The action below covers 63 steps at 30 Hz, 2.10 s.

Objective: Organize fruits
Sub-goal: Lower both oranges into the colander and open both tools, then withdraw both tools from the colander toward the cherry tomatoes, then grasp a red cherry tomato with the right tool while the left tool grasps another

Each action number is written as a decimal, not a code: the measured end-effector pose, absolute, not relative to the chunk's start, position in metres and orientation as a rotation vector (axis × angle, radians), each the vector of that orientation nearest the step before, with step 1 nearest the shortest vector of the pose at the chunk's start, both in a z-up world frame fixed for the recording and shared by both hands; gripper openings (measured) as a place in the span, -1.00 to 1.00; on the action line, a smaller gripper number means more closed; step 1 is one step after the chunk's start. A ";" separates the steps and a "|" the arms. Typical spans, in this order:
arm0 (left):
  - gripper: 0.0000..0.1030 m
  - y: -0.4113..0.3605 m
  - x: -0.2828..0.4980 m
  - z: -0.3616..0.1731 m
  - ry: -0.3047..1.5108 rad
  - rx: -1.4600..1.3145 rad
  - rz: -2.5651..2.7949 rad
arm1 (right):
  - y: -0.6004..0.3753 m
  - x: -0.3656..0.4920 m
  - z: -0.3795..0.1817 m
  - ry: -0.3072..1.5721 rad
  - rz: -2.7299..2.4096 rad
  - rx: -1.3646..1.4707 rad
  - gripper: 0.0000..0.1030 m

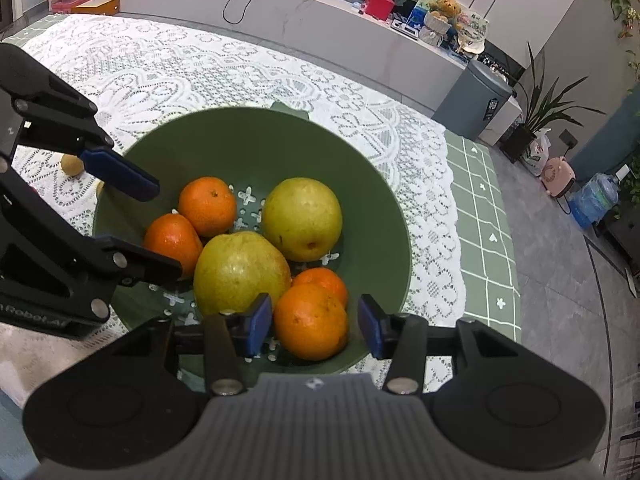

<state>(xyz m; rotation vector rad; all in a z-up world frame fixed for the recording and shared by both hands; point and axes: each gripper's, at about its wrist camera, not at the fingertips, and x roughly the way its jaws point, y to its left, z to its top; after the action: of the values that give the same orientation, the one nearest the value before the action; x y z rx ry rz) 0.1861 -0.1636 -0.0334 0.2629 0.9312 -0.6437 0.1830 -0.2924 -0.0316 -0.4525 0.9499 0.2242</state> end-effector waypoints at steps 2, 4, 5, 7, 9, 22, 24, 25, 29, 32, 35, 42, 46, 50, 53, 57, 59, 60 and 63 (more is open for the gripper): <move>0.27 -0.162 0.185 -0.031 0.926 0.261 -0.640 | -0.292 0.182 -0.028 0.943 0.222 -0.453 -0.04; 0.28 -0.159 0.183 -0.027 0.921 0.254 -0.634 | -0.292 0.180 -0.024 0.934 0.218 -0.450 0.02; 0.28 -0.158 0.182 -0.025 0.919 0.249 -0.632 | -0.292 0.179 -0.022 0.925 0.213 -0.447 0.16; 0.28 -0.154 0.180 -0.021 0.912 0.236 -0.625 | -0.292 0.177 -0.018 0.910 0.208 -0.438 0.24; 0.28 -0.150 0.177 -0.016 0.901 0.226 -0.619 | -0.290 0.173 -0.013 0.901 0.206 -0.417 0.24; 0.29 -0.116 0.153 0.004 0.830 0.168 -0.530 | -0.274 0.132 -0.001 0.781 0.143 -0.220 0.39; 0.29 -0.112 0.148 0.006 0.820 0.167 -0.522 | -0.270 0.125 0.000 0.755 0.139 -0.180 0.39; 0.29 -0.109 0.145 0.007 0.815 0.168 -0.520 | -0.269 0.120 0.001 0.741 0.141 -0.159 0.39; 0.30 -0.099 0.134 0.009 0.802 0.168 -0.497 | -0.260 0.106 -0.001 0.705 0.154 -0.100 0.39; 0.30 -0.091 0.125 0.009 0.797 0.171 -0.476 | -0.252 0.096 -0.004 0.684 0.162 -0.084 0.39; 0.30 -0.082 0.116 0.007 0.799 0.175 -0.462 | -0.245 0.088 -0.008 0.671 0.170 -0.085 0.39; 0.30 -0.060 0.096 0.000 0.808 0.150 -0.441 | -0.231 0.072 -0.024 0.684 0.188 -0.064 0.40; 0.30 -0.044 0.085 -0.007 0.819 0.119 -0.422 | -0.223 0.066 -0.038 0.722 0.195 -0.072 0.40; 0.30 -0.030 0.077 -0.014 0.817 0.082 -0.407 | -0.219 0.065 -0.049 0.750 0.200 -0.082 0.40; 0.30 -0.022 0.072 -0.021 0.824 0.055 -0.388 | -0.217 0.064 -0.057 0.773 0.199 -0.087 0.39; 0.30 -0.014 0.065 -0.028 0.806 0.035 -0.358 | -0.217 0.064 -0.067 0.801 0.191 -0.092 0.36; 0.30 -0.010 0.062 -0.033 0.792 0.034 -0.338 | -0.219 0.065 -0.072 0.812 0.186 -0.087 0.30; 0.30 -0.008 0.060 -0.035 0.787 0.029 -0.329 | -0.220 0.066 -0.073 0.816 0.184 -0.082 0.30; 0.30 -0.002 0.055 -0.044 0.782 0.011 -0.305 | -0.220 0.069 -0.078 0.818 0.188 -0.072 0.16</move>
<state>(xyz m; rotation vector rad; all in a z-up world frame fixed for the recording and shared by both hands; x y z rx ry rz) 0.0548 -0.0021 -0.0440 0.0108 0.7817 -0.3051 0.0693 -0.2197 -0.0785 -0.0724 0.8182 0.1884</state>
